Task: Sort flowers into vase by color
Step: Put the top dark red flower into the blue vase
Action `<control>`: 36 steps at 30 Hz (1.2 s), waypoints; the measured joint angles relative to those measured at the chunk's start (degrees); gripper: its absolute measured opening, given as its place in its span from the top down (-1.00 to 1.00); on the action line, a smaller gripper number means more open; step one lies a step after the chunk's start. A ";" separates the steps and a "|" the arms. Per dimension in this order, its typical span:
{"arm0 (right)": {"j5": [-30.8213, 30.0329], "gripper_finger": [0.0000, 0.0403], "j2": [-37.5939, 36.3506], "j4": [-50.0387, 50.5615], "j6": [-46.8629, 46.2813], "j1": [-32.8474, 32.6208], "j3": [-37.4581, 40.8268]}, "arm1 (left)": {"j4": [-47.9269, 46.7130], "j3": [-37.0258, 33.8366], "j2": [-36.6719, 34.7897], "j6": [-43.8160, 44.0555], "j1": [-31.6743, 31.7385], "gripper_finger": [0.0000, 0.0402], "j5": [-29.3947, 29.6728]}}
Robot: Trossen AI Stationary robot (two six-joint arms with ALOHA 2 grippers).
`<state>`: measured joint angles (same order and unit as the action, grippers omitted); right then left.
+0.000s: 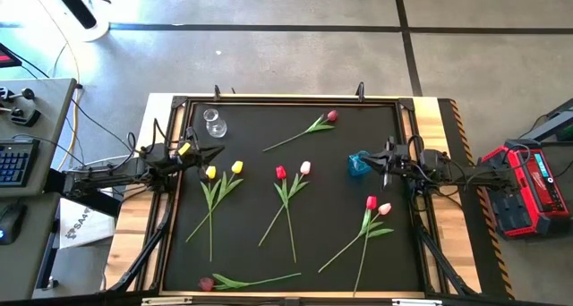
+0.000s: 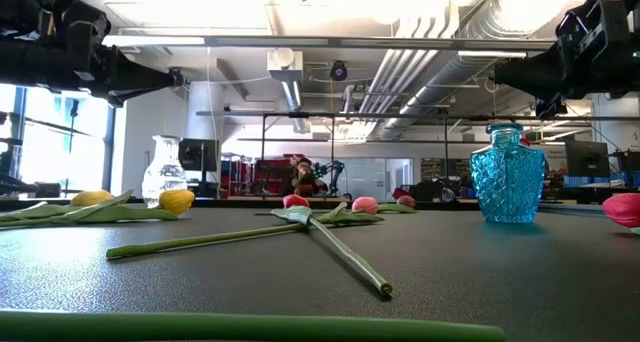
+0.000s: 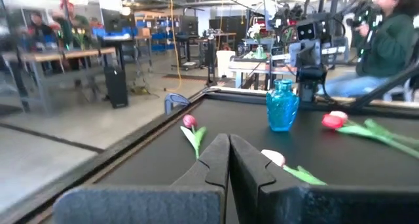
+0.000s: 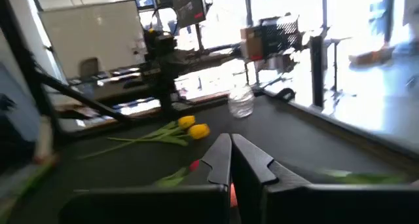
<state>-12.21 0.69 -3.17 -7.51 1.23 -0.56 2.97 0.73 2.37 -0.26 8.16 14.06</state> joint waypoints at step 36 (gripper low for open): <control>-35.66 0.25 32.61 -0.16 -14.49 2.88 -28.32 | 9.28 0.00 20.13 4.49 0.07 0.80 -6.59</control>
<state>-47.88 33.30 -3.33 -21.99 4.11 -28.88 12.24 0.73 22.49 4.22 8.23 7.47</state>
